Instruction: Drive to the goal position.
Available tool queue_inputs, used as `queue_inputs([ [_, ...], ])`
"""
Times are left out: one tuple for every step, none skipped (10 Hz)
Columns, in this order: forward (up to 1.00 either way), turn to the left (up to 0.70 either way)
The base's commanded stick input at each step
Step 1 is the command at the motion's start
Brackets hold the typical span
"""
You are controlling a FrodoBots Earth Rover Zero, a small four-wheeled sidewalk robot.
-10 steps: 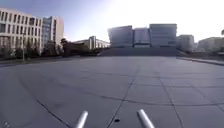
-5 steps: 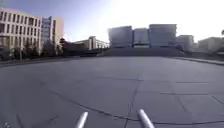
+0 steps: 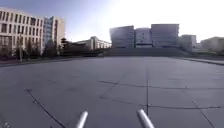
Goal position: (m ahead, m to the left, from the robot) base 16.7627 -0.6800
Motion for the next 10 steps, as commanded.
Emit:
queue_inputs([
  [1.0,-0.27],
  [1.0,-0.25],
  [1.0,-0.02],
  [1.0,0.0],
  [1.0,0.0],
  [1.0,0.0],
  [1.0,0.0],
  [1.0,0.0],
  [1.0,0.0],
  [1.0,0.0],
])
